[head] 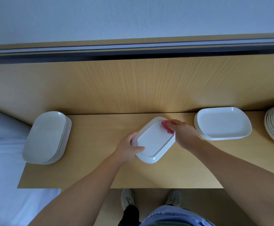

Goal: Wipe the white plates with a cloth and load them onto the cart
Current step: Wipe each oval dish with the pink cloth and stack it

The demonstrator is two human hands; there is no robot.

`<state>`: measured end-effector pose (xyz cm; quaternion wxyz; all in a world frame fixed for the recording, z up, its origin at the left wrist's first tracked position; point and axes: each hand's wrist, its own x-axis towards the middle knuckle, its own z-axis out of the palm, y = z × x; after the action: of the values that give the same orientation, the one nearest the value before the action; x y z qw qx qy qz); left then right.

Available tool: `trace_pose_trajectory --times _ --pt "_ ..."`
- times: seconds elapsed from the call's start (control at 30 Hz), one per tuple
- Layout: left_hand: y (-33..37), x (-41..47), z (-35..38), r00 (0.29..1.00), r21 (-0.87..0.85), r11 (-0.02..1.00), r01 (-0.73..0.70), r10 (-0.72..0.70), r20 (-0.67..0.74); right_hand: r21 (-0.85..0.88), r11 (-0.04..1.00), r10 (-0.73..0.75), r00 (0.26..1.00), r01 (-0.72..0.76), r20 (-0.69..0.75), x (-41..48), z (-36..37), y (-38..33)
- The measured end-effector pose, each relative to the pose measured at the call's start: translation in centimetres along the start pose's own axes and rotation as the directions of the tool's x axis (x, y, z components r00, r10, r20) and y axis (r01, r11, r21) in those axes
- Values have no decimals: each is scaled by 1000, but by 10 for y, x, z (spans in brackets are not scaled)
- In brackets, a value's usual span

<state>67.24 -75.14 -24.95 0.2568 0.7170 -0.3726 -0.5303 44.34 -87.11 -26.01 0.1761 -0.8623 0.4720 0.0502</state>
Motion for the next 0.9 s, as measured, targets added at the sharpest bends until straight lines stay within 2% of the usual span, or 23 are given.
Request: trace_pose_trajectory --times 0.1,0.17,0.23,0.3,0.43,0.63,0.77,0.83,0.9 --pt "4 -5 -1 994 -18 999 52 -53 -99 51 997 -61 994 66 -88 -5 -1 3" --pt "11 -12 -1 994 -49 996 70 -74 -84 32 992 -113 984 119 -141 -8 -8 -1" --pt "19 -22 -1 996 -102 993 54 -60 -58 57 979 -182 962 197 -205 -11 -19 -8" --pt "27 -33 -4 998 -133 991 23 -31 -59 158 941 -249 929 299 -275 -17 -35 -18" --pt "32 -59 -23 980 -121 991 -50 25 -199 222 869 -345 862 443 -372 -21 -58 -33" --pt "15 -101 -74 878 70 990 -123 141 -457 242 802 -437 813 546 -385 -3 -71 -82" --pt "-3 -128 -107 776 174 973 -148 224 -590 222 783 -496 799 581 -339 4 -61 -118" --pt "-15 -139 -125 715 196 967 -164 254 -651 201 779 -521 791 594 -320 7 -56 -136" --pt "-27 -146 -143 687 201 964 -173 264 -677 195 781 -523 792 593 -313 12 -54 -155"
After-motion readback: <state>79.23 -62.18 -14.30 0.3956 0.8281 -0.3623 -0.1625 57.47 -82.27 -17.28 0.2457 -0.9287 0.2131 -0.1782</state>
